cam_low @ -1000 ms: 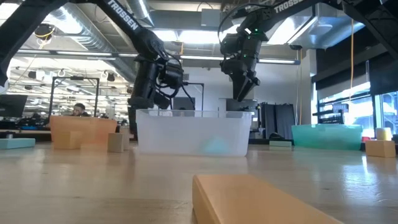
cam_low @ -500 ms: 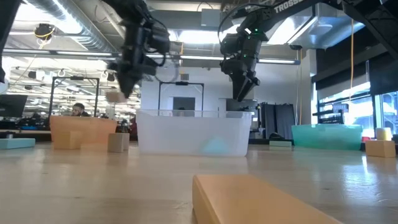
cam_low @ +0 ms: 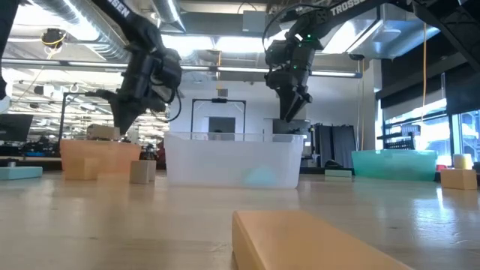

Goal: Sort & place blocks by color
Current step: Put the light brown block into the orange bin

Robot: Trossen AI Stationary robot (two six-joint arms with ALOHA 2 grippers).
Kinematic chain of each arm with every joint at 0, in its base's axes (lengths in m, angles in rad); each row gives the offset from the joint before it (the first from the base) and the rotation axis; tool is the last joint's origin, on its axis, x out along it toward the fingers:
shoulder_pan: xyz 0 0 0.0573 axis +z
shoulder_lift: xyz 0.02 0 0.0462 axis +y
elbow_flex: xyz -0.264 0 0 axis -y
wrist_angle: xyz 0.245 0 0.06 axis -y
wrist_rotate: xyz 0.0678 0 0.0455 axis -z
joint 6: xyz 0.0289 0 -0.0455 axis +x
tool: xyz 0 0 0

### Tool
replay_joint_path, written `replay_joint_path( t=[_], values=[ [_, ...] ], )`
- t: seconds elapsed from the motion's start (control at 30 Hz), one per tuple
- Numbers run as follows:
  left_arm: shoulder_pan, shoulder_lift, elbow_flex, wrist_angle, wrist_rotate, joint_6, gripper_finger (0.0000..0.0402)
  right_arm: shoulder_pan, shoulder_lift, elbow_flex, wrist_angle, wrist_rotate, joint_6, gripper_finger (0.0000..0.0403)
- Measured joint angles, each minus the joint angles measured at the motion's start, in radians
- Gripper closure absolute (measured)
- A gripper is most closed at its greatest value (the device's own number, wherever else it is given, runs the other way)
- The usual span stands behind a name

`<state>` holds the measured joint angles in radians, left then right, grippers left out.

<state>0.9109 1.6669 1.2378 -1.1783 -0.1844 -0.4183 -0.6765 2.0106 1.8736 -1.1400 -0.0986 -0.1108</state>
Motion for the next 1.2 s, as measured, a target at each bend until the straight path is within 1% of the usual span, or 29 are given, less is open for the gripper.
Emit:
replay_joint_path(
  t=[0.07,0.17,0.33,0.53,0.67,0.8,0.87,0.93,1.03,1.1,1.2],
  values=[
    [0.014,0.000,-0.019,0.011,0.005,-0.001,0.0375,0.000,0.000,0.000,0.000,0.000,0.000,0.0228],
    [0.027,0.000,-0.043,0.023,0.045,0.000,0.0360,0.000,0.000,0.000,0.000,0.000,-0.001,0.0228],
    [0.033,0.000,-0.073,0.051,0.045,0.001,0.0344,0.000,0.000,0.000,0.005,0.000,-0.001,0.0228],
    [0.033,0.000,-0.116,0.105,0.040,0.001,0.0345,0.000,0.000,0.000,0.006,0.000,0.000,0.0228],
    [0.033,0.000,-0.122,0.126,0.037,0.005,0.0343,0.000,0.000,0.000,0.006,0.000,0.000,0.0228],
    [0.033,0.000,-0.122,0.126,0.043,0.006,0.0357,0.000,0.000,0.000,0.006,0.000,0.000,0.0228],
    [0.033,0.000,-0.122,0.126,0.029,0.004,0.0361,0.000,0.000,0.000,0.006,0.000,0.000,0.0228],
    [0.033,0.000,-0.122,0.126,-0.007,0.014,0.0361,0.000,0.000,0.000,0.006,0.000,0.000,0.0228],
    [0.033,0.000,-0.122,0.129,-0.032,0.059,0.0351,0.000,0.000,0.000,0.006,0.000,0.000,0.0228],
    [0.033,0.000,-0.122,0.158,-0.049,0.118,0.0343,0.000,0.000,0.000,0.006,0.000,0.000,0.0228],
    [0.033,0.000,-0.122,0.187,-0.060,0.131,0.0333,0.000,0.000,0.000,0.006,0.000,0.000,0.0228]
  ],
)
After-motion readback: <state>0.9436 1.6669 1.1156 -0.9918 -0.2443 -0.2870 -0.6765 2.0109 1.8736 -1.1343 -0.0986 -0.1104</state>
